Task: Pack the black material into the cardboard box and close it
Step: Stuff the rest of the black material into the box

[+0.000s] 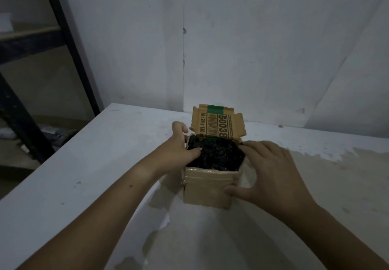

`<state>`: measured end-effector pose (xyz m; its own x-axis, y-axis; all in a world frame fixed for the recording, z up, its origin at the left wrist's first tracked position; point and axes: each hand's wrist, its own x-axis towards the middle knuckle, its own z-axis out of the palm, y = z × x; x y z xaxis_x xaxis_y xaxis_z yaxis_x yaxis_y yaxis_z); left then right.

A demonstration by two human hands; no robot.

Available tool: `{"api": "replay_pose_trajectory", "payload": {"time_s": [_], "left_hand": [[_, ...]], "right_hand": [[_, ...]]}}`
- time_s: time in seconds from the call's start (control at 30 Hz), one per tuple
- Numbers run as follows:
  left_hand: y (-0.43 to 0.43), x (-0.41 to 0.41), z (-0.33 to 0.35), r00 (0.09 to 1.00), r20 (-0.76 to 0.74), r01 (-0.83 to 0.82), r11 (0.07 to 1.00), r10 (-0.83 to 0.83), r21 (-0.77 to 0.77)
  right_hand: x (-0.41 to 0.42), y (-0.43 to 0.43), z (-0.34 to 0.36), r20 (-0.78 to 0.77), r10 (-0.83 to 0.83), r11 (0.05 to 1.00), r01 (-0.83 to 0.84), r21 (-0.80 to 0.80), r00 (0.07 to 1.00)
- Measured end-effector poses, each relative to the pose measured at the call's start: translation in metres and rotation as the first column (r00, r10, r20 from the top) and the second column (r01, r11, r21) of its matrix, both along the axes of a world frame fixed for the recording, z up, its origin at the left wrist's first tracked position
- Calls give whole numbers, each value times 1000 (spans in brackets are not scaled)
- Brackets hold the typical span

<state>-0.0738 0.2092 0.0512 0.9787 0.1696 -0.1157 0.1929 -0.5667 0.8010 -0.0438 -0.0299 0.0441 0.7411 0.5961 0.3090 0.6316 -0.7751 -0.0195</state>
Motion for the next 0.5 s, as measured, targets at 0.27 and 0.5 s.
{"api": "replay_pose_trajectory", "payload": {"time_s": [0.27, 0.5], "left_hand": [[-8, -12, 15, 1000, 21, 1, 929, -10, 369], [-16, -11, 35, 965, -252, 205, 792, -66, 575]], "right_hand": [[5, 9, 17, -6, 96, 941, -93, -327, 995], [17, 10, 15, -89, 126, 939, -148, -310, 988]]}}
